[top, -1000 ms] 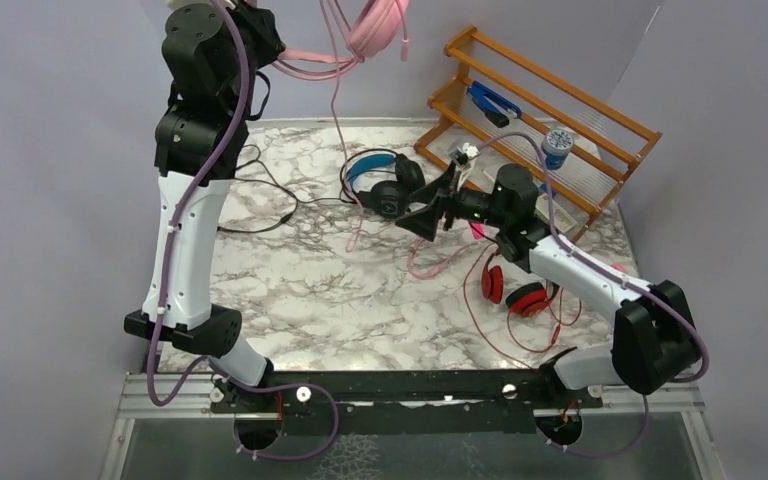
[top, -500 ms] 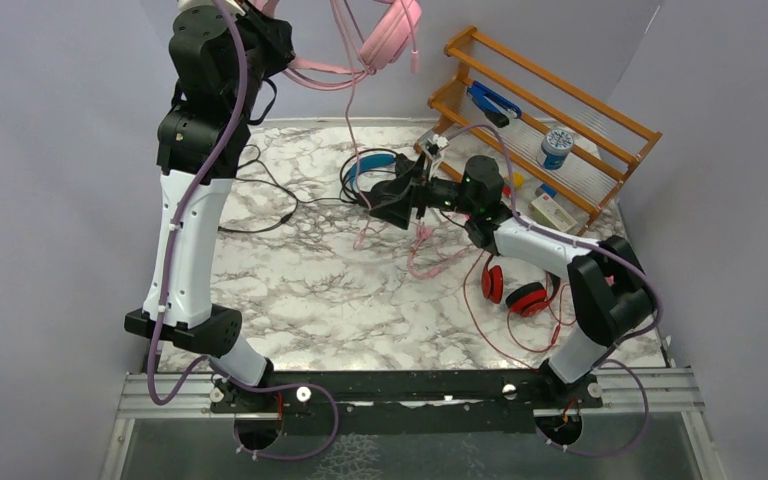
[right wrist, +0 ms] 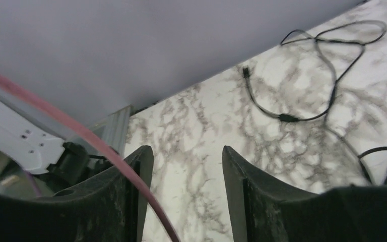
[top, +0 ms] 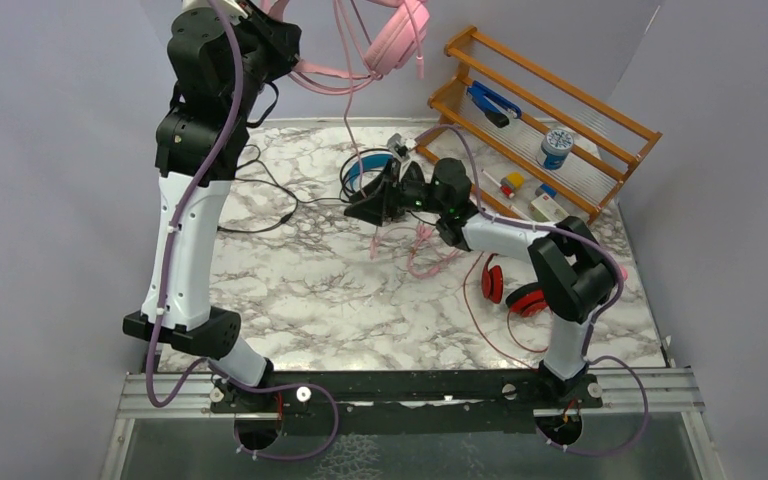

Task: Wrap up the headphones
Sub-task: Wrap the headphones cable around the headphones.

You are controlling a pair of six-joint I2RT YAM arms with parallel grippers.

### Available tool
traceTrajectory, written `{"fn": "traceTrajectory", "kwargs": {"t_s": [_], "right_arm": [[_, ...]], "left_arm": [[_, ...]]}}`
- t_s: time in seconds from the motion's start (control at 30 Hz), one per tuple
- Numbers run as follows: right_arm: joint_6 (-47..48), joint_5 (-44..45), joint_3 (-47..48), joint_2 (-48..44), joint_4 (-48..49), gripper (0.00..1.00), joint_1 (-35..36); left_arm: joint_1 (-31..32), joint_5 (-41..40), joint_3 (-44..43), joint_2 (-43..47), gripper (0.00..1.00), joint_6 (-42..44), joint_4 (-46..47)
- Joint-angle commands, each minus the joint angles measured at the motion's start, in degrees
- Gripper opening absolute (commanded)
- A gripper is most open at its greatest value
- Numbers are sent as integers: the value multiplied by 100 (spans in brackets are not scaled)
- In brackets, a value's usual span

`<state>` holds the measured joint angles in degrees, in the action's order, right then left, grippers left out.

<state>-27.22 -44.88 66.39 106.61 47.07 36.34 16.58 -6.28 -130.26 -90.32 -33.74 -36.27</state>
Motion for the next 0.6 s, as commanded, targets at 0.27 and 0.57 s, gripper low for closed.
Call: {"fn": "traceTrajectory", "kwargs": {"t_s": [0.27, 0.57], "right_arm": [[-343, 375, -1898, -1124, 521, 3, -52], [225, 265, -2634, -2284, -1231, 0, -748]], "left_arm": [[-23, 410, -230, 372, 0, -145, 353], [-45, 1262, -292, 209, 0, 164, 193]]}}
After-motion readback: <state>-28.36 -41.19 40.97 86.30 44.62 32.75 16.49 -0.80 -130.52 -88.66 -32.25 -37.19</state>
